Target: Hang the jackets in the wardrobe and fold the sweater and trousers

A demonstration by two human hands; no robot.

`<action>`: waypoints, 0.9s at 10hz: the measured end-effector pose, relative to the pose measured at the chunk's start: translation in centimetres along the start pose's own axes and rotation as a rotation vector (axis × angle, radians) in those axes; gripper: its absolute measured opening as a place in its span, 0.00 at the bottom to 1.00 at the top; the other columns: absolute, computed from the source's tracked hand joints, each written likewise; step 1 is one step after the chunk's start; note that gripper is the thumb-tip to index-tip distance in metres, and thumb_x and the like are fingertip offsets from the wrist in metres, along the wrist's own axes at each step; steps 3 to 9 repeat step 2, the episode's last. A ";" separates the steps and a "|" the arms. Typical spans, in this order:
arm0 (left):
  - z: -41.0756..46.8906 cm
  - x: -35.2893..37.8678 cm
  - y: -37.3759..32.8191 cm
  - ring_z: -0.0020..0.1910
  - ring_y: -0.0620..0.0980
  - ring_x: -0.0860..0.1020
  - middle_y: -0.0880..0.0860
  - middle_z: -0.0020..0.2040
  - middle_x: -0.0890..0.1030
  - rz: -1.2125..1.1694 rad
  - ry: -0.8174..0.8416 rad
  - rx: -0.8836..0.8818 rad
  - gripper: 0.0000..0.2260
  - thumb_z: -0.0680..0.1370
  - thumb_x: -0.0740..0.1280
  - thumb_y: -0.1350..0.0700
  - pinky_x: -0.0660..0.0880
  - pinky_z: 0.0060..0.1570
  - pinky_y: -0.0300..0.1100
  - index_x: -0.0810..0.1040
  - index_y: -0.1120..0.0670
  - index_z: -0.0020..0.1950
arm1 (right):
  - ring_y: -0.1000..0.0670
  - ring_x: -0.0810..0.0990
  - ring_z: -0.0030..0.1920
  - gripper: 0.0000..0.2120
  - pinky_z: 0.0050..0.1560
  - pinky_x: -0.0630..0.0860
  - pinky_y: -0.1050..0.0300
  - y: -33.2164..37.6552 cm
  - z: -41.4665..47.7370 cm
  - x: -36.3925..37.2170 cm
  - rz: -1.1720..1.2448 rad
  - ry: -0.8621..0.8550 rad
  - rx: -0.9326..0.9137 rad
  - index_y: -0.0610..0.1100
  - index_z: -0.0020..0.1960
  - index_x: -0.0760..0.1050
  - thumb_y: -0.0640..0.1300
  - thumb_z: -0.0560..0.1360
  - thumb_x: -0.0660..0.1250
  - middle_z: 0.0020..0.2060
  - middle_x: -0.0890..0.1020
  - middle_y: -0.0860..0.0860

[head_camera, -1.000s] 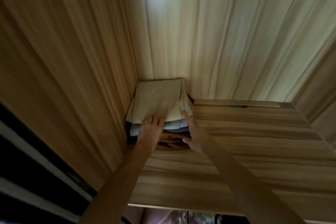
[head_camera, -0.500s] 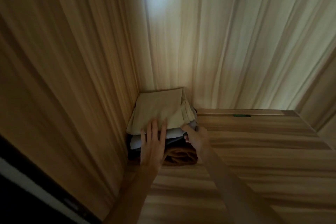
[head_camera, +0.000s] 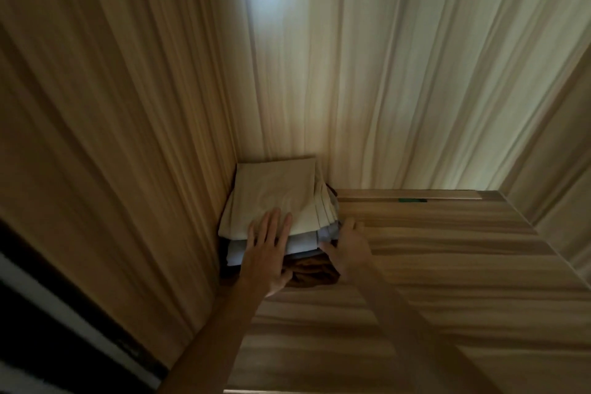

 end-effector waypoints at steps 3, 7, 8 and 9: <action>-3.7 -5.7 -2.2 0.80 0.58 0.44 0.56 0.81 0.43 -0.029 0.078 -0.050 0.42 0.78 0.67 0.46 0.50 0.76 0.57 0.42 0.52 0.81 | 0.42 0.71 0.65 0.25 0.62 0.69 0.51 3.0 -3.9 -5.0 -0.340 -0.025 -0.230 0.42 0.73 0.62 0.41 0.77 0.64 0.67 0.71 0.43; -3.7 -5.7 -2.2 0.80 0.58 0.44 0.56 0.81 0.43 -0.029 0.078 -0.050 0.42 0.78 0.67 0.46 0.50 0.76 0.57 0.42 0.52 0.81 | 0.42 0.71 0.65 0.25 0.62 0.69 0.51 3.0 -3.9 -5.0 -0.340 -0.025 -0.230 0.42 0.73 0.62 0.41 0.77 0.64 0.67 0.71 0.43; -3.7 -5.7 -2.2 0.80 0.58 0.44 0.56 0.81 0.43 -0.029 0.078 -0.050 0.42 0.78 0.67 0.46 0.50 0.76 0.57 0.42 0.52 0.81 | 0.42 0.71 0.65 0.25 0.62 0.69 0.51 3.0 -3.9 -5.0 -0.340 -0.025 -0.230 0.42 0.73 0.62 0.41 0.77 0.64 0.67 0.71 0.43; -3.7 -5.7 -2.2 0.80 0.58 0.44 0.56 0.81 0.43 -0.029 0.078 -0.050 0.42 0.78 0.67 0.46 0.50 0.76 0.57 0.42 0.52 0.81 | 0.42 0.71 0.65 0.25 0.62 0.69 0.51 3.0 -3.9 -5.0 -0.340 -0.025 -0.230 0.42 0.73 0.62 0.41 0.77 0.64 0.67 0.71 0.43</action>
Point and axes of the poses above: each hand's wrist, its own z-axis towards the middle knuckle, its own x-axis out of the palm, y = z × x, the point moved 8 cm from there along z, towards the middle knuckle
